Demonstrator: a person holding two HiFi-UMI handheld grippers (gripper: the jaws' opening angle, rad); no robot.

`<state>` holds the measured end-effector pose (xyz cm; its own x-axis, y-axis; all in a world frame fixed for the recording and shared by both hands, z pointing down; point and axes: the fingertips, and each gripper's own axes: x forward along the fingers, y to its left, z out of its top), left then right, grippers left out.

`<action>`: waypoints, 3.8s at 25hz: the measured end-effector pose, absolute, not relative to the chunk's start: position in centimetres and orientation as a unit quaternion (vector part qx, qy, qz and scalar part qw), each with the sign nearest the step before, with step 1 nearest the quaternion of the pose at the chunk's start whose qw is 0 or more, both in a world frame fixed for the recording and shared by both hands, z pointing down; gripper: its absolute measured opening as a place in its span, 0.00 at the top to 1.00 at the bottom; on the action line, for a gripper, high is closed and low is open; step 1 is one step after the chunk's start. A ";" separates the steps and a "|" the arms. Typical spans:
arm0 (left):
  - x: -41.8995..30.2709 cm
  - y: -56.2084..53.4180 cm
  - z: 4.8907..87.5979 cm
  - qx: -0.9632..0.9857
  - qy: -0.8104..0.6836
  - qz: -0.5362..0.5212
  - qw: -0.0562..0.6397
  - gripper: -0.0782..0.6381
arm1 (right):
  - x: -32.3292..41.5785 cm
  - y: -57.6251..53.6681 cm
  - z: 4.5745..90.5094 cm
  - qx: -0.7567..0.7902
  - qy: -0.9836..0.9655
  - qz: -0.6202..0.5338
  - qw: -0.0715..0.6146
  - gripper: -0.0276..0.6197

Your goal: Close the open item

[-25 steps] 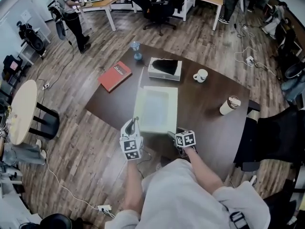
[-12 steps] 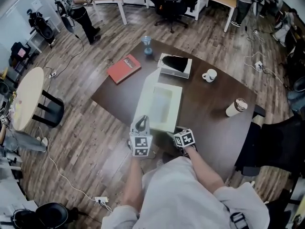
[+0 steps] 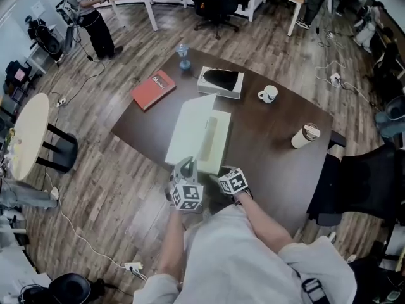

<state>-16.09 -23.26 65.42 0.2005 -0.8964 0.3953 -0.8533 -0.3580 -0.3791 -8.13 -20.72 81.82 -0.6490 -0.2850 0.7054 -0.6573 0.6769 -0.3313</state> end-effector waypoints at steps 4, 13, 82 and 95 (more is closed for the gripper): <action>-15.4 -23.2 66.4 -0.778 0.553 -0.296 0.040 0.88 | -8.6 -20.6 81.6 0.267 -0.862 0.292 0.316 0.57; -13.3 -22.4 68.5 -0.789 0.521 -0.323 0.041 0.88 | -8.2 -20.4 81.6 0.267 -0.863 0.293 0.312 0.57; -8.7 -20.0 79.1 -0.855 0.300 -0.417 -0.074 0.67 | -2.9 -20.8 82.6 0.308 -0.846 0.292 0.322 0.63; -9.2 -19.2 78.9 -0.867 0.308 -0.367 -0.139 0.66 | -5.5 -23.3 77.7 0.334 -0.876 0.232 0.260 0.68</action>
<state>-9.21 -19.22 78.92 0.5407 -0.4326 0.7214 -0.6366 -0.7711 0.0147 -5.50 -23.33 77.73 -0.6417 -0.4655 0.6095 -0.7060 0.6691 -0.2323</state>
